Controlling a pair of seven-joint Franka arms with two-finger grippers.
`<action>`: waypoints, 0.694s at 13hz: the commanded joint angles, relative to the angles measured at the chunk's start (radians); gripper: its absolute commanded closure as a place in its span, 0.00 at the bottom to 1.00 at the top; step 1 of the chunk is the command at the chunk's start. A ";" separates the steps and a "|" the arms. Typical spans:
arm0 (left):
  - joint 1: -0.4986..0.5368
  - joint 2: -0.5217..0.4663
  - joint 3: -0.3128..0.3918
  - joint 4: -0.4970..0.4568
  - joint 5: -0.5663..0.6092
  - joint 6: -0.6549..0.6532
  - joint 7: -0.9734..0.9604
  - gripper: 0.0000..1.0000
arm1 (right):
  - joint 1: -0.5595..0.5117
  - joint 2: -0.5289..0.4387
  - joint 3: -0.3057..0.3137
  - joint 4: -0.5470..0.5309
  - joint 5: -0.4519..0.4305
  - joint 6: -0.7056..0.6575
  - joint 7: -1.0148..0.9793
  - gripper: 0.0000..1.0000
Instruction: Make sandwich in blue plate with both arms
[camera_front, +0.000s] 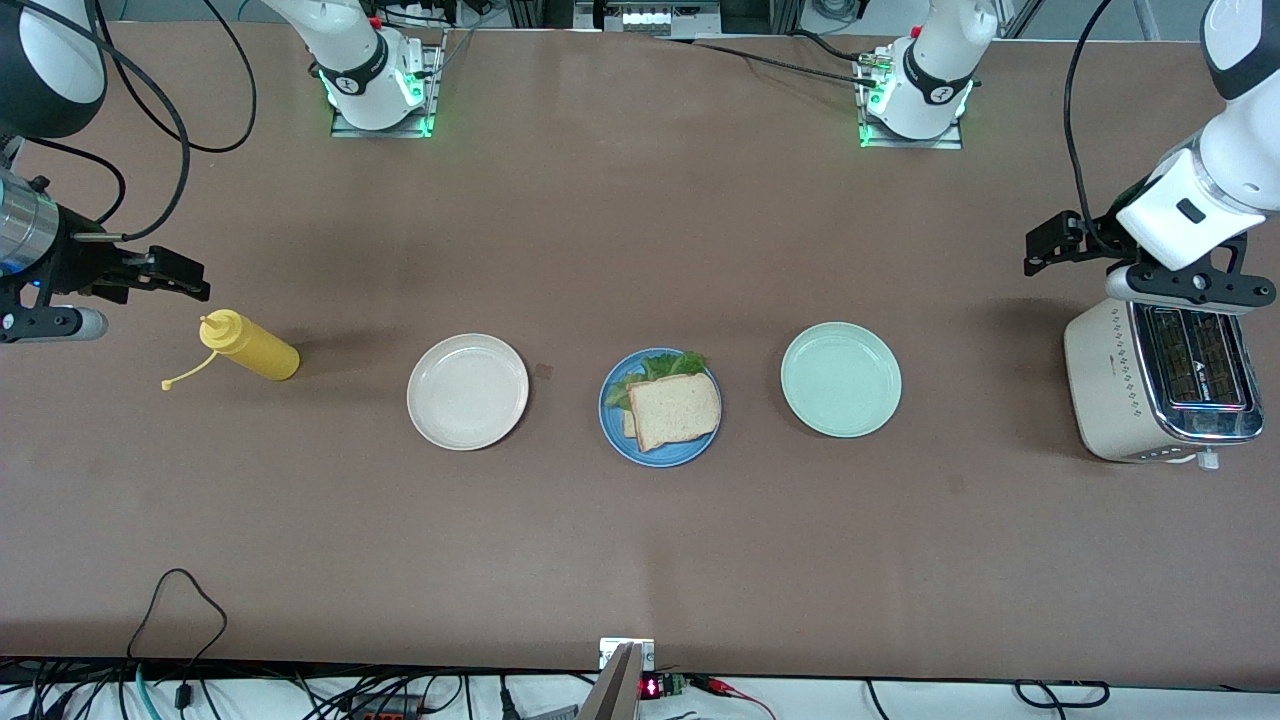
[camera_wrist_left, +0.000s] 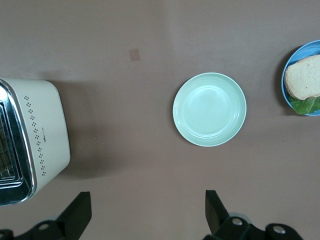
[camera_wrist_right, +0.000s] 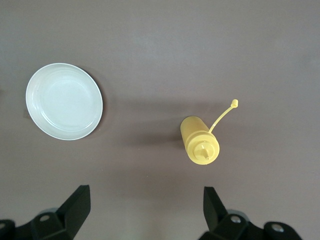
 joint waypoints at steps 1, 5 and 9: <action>-0.011 -0.018 0.007 0.001 0.025 -0.018 0.015 0.00 | -0.008 -0.015 0.003 -0.012 0.019 -0.007 0.007 0.00; -0.017 -0.017 0.004 0.002 0.041 -0.023 0.007 0.00 | -0.008 -0.015 0.003 -0.012 0.019 -0.007 0.007 0.00; -0.022 -0.011 0.002 0.007 0.048 -0.023 0.011 0.00 | -0.006 -0.015 0.005 -0.012 0.019 -0.007 0.007 0.00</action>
